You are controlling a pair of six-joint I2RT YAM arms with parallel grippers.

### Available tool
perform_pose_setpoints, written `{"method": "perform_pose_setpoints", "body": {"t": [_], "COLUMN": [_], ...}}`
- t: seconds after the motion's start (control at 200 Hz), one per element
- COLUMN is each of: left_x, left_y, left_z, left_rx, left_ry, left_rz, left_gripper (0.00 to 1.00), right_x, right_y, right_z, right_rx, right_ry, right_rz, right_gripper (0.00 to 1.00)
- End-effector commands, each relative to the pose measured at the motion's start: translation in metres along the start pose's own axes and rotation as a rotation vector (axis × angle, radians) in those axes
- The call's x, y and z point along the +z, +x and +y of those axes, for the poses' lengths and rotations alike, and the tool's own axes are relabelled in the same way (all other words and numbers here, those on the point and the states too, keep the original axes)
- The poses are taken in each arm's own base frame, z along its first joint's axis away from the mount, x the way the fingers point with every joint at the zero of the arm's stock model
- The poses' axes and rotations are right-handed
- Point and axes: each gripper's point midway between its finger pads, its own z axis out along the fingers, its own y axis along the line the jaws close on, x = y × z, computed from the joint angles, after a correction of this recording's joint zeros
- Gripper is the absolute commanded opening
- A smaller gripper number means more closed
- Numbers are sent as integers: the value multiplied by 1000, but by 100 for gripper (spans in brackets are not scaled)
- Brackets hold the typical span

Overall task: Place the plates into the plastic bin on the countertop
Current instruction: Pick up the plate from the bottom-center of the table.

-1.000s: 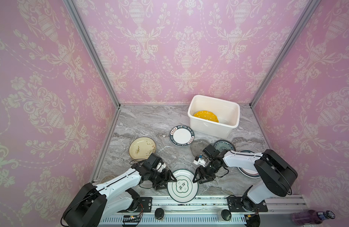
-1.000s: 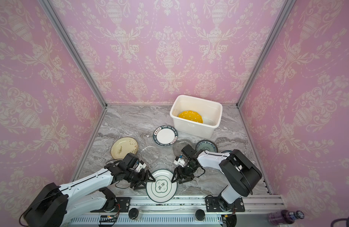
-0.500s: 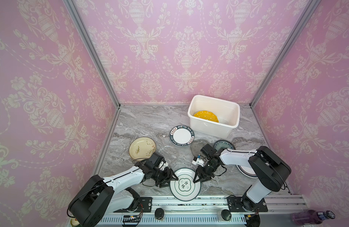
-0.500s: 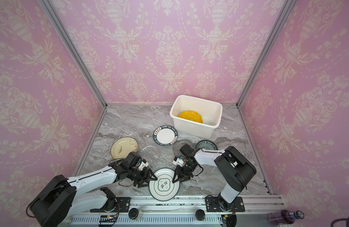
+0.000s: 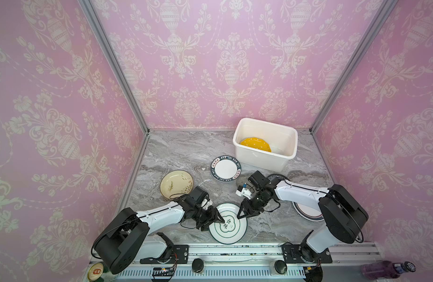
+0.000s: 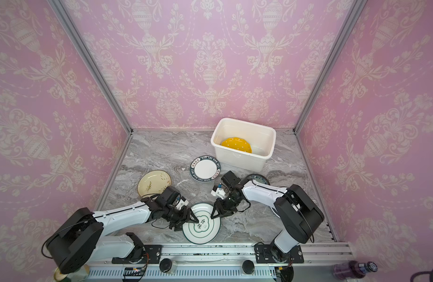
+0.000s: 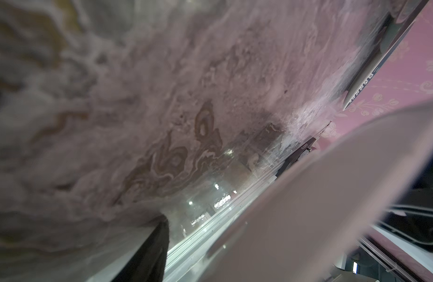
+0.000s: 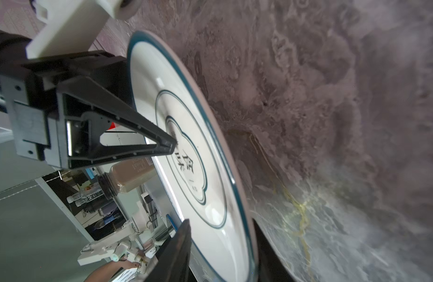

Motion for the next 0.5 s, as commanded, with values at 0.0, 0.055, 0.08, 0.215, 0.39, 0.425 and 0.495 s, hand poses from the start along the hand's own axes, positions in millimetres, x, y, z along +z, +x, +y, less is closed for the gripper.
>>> {"method": "perform_pose_setpoints", "body": {"t": [0.0,0.055,0.08,0.215,0.39,0.425,0.495], "left_x": [1,2,2,2,3,3,2], "left_y": [-10,-10,-10,-12,-13,-13,-14], "left_z": [-19,-20,-21,-25,-27,-29,-31], "left_rx": [43,49,51,56,61,67,69], "left_ry": [26,26,27,27,25,28,31], "left_rz": [-33,-30,-30,-27,-27,-28,-29], "left_gripper": [61,61,61,60,60,60,60], "right_x": [-9,-10,-11,-15,-22,-24,-29], "right_y": [-19,-21,-23,-27,-33,-34,-39], "right_z": [33,36,38,43,45,46,48], "right_rx": [-94,-98,-103,-113,-115,-115,-113], "right_ry": [-91,-101,-106,-126,-135,-139,-144], "right_rz": [-62,-73,-79,-108,-148,-157,-181], "right_gripper": [39,39,39,34,26,25,22]}}
